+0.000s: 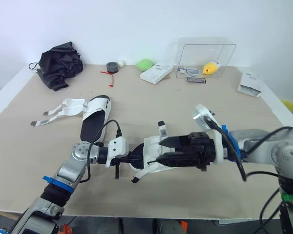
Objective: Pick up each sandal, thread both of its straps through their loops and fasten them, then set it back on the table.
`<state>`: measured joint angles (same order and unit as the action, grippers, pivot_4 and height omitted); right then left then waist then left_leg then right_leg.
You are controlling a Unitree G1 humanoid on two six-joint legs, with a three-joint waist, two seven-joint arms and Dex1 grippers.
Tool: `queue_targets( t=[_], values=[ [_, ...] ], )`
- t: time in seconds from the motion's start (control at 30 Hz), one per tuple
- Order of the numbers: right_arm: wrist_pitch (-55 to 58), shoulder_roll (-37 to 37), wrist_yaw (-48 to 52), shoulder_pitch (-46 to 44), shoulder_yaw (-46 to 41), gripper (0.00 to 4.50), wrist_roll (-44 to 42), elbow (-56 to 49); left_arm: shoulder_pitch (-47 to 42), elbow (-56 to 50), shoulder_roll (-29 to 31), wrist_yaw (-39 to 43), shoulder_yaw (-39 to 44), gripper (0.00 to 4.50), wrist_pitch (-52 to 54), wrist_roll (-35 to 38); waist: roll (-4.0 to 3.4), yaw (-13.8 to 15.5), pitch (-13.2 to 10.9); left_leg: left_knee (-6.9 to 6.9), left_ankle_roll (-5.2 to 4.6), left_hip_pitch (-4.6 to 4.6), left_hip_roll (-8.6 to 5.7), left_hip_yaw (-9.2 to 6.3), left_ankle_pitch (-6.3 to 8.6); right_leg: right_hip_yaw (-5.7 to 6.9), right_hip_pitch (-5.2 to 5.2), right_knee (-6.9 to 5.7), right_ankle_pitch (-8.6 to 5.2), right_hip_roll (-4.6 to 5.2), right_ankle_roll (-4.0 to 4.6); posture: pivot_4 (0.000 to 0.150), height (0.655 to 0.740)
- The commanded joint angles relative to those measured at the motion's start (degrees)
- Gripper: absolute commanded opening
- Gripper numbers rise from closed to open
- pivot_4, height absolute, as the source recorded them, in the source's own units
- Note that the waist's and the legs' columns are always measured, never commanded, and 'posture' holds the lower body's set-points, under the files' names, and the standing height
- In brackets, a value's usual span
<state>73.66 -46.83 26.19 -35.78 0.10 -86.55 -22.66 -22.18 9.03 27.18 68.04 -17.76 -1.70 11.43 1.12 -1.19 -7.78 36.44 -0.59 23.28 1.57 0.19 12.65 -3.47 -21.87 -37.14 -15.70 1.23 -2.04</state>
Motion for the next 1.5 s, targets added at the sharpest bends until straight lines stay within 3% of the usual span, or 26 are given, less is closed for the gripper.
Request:
queue_targets(
  t=[0.03, 0.13, 0.27, 0.47, 0.63, 0.87, 0.97, 1.13, 1.5],
  values=[
    [4.7, 1.0, -4.4, -5.6, 4.8, 4.41, -3.1, 2.5, 2.3, 6.0, 0.7, 0.3, -3.6, 0.00, 1.7, -4.6, 0.00, 0.0, 0.0, 0.00, 0.00, 0.03, 0.00, -0.03, 0.00, 0.01, 0.00, 0.00, 0.11, 0.01, 0.22, 0.150, 0.7400],
    [8.8, 2.4, -5.4, -9.3, 9.5, 4.41, 0.1, 4.8, 2.3, 6.3, 0.5, 0.3, -3.7, 0.00, 1.4, -4.7, 0.01, 0.1, 0.0, -0.02, 0.00, 0.08, -0.02, -0.09, 0.01, 0.01, -0.01, 0.01, 0.09, 0.07, 0.27, 0.150, 0.7400],
    [11.0, 1.1, 2.4, -14.0, 15.8, 4.41, 8.9, 2.4, 2.2, 6.4, 0.2, 0.2, -3.7, 0.00, 1.3, -4.7, -0.01, 0.1, 0.0, -0.02, 0.00, 0.10, -0.02, -0.08, 0.00, 0.06, -0.05, 0.00, 0.10, 0.16, 0.33, 0.150, 0.7400],
    [-2.0, -6.6, 22.8, -20.6, 32.0, 4.41, 32.8, -2.4, 3.0, 5.1, 0.7, 0.4, -3.7, 0.00, 1.9, -4.5, -0.06, 0.0, 0.0, 0.00, 0.00, 0.09, -0.03, -0.08, 0.01, 0.28, -0.29, 0.06, -0.16, 0.23, 0.38, 0.150, 0.7400],
    [-10.0, -7.1, 33.6, -23.5, 36.6, 4.41, 44.0, -0.3, 4.2, 3.6, 1.2, 0.3, -3.7, 0.00, 2.6, -4.3, -0.09, 0.1, 0.0, -0.01, 0.00, 0.07, -0.02, -0.08, 0.01, 0.26, -0.31, 0.04, -0.25, 0.22, 0.19, 0.150, 0.7400],
    [-17.4, -11.5, 47.8, -21.6, 37.8, 4.41, 51.3, -5.0, 5.1, 2.6, 1.4, -0.5, -3.4, 0.00, 3.3, -4.2, -0.09, 0.1, 0.0, -0.03, 0.11, 0.13, -0.02, -0.09, 0.13, 0.35, -0.30, 0.04, -0.03, 0.22, 0.35, 0.150, 0.7400],
    [-19.2, -11.6, 49.0, -19.7, 38.1, 4.41, 55.0, -4.7, 5.3, 2.3, 1.4, -0.7, -3.3, 0.00, 3.5, -4.1, -0.11, 0.1, 0.0, -0.04, 0.11, 0.12, -0.01, -0.10, 0.15, 0.36, -0.14, 0.03, -0.05, 0.20, 0.36, 0.150, 0.7400],
    [-18.7, -5.7, 47.0, -20.6, 35.8, 4.41, 57.8, -0.3, 5.3, 2.5, 1.4, -0.8, -3.3, 0.00, 3.6, -3.9, -0.16, 0.0, 0.0, -0.02, 0.12, -0.02, 0.03, -0.08, 0.14, 0.33, -0.06, -0.01, 0.01, 0.16, 0.40, 0.150, 0.7400],
    [-25.6, -9.9, 56.5, -17.6, 35.9, 4.41, 63.1, -3.2, 4.8, 3.0, 1.2, -1.0, -3.2, 0.00, 3.6, -3.8, -0.18, 0.1, 0.0, -0.02, 0.13, 0.02, 0.02, -0.15, 0.12, 0.46, -0.06, -0.01, -0.02, 0.15, 0.41, 0.150, 0.7400]
  ],
)
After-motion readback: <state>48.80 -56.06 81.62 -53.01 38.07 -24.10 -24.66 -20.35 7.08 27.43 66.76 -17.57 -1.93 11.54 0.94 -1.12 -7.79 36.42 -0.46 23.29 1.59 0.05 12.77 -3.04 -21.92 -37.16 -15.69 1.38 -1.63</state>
